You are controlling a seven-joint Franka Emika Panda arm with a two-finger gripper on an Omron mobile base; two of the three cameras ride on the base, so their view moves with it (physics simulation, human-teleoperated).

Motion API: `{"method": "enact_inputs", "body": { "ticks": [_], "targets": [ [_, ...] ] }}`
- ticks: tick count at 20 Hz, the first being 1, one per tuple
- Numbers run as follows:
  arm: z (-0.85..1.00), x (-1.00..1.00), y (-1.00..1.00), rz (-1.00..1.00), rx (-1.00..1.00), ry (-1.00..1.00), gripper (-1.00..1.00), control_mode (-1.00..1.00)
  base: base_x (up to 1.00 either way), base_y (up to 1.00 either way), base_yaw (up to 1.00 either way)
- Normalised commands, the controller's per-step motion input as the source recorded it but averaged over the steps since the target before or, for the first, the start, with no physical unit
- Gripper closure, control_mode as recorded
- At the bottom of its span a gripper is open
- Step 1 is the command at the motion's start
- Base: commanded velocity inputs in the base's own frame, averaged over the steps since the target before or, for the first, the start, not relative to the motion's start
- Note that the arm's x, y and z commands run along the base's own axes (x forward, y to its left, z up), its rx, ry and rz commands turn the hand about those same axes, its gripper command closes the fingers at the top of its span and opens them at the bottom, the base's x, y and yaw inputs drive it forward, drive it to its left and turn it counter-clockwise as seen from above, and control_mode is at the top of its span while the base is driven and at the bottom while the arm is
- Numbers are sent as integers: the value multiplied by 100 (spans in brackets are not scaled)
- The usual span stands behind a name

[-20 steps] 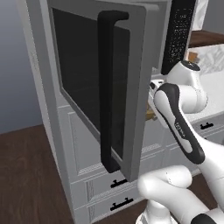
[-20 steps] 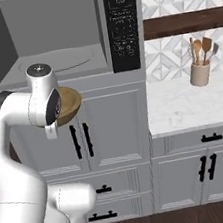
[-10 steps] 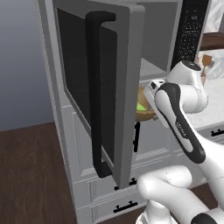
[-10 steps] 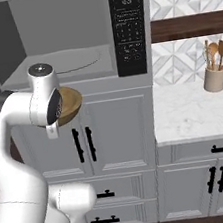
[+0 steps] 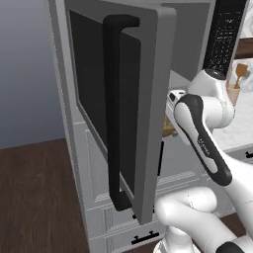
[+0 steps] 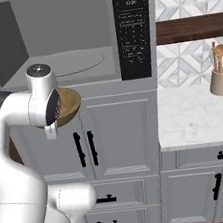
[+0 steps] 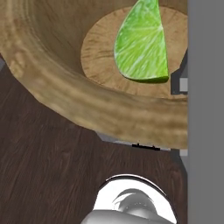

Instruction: Pick the lemon wedge from the sink and place it in the bowl. Then pick the bowl and place it in the microwave. Then close the microwave door and press the start button.

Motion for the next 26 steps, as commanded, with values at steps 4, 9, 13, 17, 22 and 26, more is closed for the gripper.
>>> {"method": "enact_inputs", "body": {
  "ticks": [4,9,13,17,22,26],
  "targets": [
    [0,0,0,0,0,0,100,100,17,0,0],
    [0,0,0,0,0,0,100,100,10,0,0],
    [0,0,0,0,0,0,100,100,16,-1,1],
    [0,0,0,0,0,0,100,100,10,0,1],
    [0,0,0,0,0,0,100,100,15,0,2],
    [0,0,0,0,0,0,100,100,10,0,4]
  ]
}}
